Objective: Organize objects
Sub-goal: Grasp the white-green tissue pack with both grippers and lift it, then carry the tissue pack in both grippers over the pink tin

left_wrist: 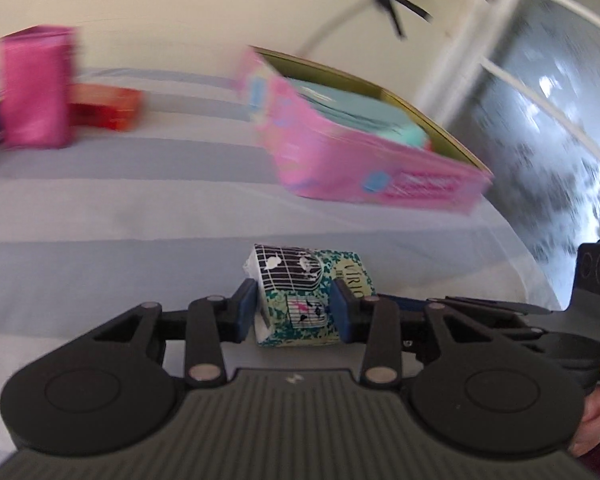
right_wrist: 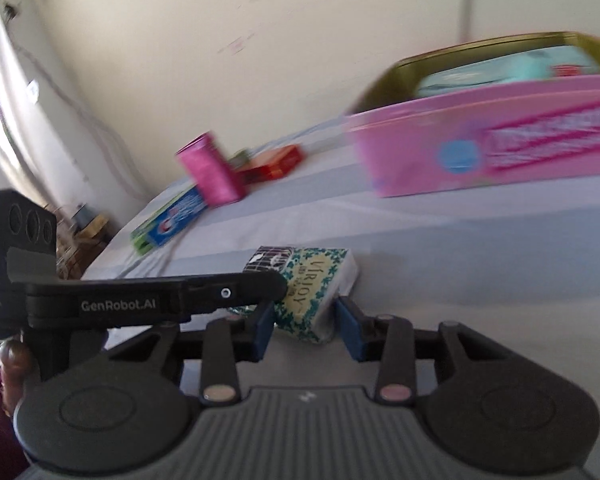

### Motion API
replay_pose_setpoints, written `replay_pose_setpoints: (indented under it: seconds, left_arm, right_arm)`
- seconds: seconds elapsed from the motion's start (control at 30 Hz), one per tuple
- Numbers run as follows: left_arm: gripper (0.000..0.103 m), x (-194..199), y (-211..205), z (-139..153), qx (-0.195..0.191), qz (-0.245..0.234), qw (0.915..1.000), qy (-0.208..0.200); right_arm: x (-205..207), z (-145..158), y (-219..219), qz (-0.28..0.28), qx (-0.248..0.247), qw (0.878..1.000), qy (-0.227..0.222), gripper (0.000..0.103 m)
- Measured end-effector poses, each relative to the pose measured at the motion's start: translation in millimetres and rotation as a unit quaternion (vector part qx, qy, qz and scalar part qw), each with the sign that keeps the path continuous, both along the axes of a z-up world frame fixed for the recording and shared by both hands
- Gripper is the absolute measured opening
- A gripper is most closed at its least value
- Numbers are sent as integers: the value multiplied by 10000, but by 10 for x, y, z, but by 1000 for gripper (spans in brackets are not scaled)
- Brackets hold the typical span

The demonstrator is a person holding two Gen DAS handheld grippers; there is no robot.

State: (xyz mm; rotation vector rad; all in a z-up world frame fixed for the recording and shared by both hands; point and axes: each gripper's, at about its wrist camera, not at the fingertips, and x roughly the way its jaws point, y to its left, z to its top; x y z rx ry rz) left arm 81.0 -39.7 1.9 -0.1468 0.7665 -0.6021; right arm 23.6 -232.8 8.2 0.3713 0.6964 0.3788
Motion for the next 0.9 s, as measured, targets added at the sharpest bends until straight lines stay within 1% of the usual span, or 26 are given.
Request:
replay_pose_setpoints:
  seconds: [0.07, 0.17, 0.37, 0.47, 0.6, 0.7, 0.77, 0.8, 0.87, 0.9]
  left_arm:
    - [42, -43, -247, 19, 139, -202, 9997, -64]
    - [42, -97, -580, 44, 342, -463, 9981, -206]
    - [42, -140, -1106, 48, 492, -808, 9952, -257]
    - [42, -137, -1296, 45, 515, -936, 9939, -266]
    - [43, -116, -1467, 42, 588, -1032, 9924, -329]
    - [45, -127, -1550, 53, 626, -1049, 9918, -377]
    - [48, -137, -1569, 60, 705, -1057, 9908, -469]
    - [50, -145, -1564, 64, 768, -1071, 9897, -553]
    - [52, -146, -1559, 71, 871, -1049, 9883, -679]
    - [55, -141, -1538, 77, 913, -1022, 9880, -717]
  right_arm:
    - [-118, -8, -182, -215, -8, 9998, -46, 36]
    - [-261, -17, -458, -540, 111, 9984, -101, 35]
    - [-455, -39, -913, -1156, 258, 9927, -223, 34]
    - [-524, -37, -1076, -1374, 295, 9896, -306, 34]
    - [-587, -55, -1273, -1532, 346, 9869, -378, 34]
    - [-604, -68, -1309, -1616, 352, 9853, -428, 35]
    - [-622, -69, -1330, -1609, 350, 9852, -486, 39]
    - [-634, -67, -1323, -1589, 312, 9855, -511, 39]
    - [-659, -60, -1306, -1495, 170, 9870, -561, 41]
    - [-665, -50, -1277, -1447, 90, 9877, -580, 48]
